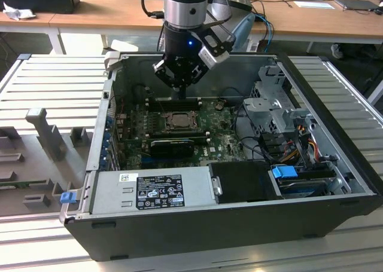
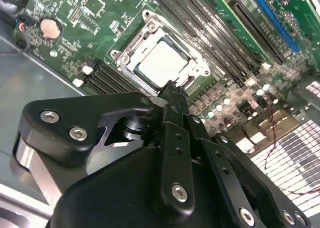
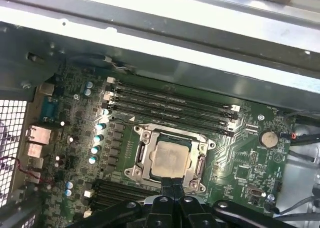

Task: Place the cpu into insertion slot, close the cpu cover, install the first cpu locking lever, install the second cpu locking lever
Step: 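Install the first cpu locking lever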

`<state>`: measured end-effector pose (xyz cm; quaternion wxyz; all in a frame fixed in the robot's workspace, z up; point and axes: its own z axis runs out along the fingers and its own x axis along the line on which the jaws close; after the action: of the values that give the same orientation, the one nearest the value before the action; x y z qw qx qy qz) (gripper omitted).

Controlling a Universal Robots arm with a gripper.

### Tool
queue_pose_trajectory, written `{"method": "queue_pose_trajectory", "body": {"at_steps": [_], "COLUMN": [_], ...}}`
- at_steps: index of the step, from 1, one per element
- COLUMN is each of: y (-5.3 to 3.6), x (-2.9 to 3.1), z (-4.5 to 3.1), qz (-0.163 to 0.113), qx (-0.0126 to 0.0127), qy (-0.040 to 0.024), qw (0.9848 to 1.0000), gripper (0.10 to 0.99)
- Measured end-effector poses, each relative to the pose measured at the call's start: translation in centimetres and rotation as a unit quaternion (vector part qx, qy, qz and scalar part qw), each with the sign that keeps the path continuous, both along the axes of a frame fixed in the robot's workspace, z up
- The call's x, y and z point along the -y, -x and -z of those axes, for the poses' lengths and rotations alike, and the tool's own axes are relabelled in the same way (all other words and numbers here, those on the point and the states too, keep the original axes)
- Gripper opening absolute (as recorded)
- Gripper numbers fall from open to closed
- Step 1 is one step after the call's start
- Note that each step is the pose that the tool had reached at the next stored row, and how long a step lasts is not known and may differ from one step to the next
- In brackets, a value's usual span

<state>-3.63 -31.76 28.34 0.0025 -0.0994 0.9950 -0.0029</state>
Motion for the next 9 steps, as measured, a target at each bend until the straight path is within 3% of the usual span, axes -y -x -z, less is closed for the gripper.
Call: {"method": "queue_pose_trajectory", "body": {"at_steps": [3,9], "y": [0.18,2.76], "x": [0.0,-0.05], "z": [0.11,0.17], "qz": [0.03,0.032], "qx": [0.0,0.0], "qy": [0.0,0.0], "qw": [0.9996,0.9995], "gripper": [0.106,0.106]}}
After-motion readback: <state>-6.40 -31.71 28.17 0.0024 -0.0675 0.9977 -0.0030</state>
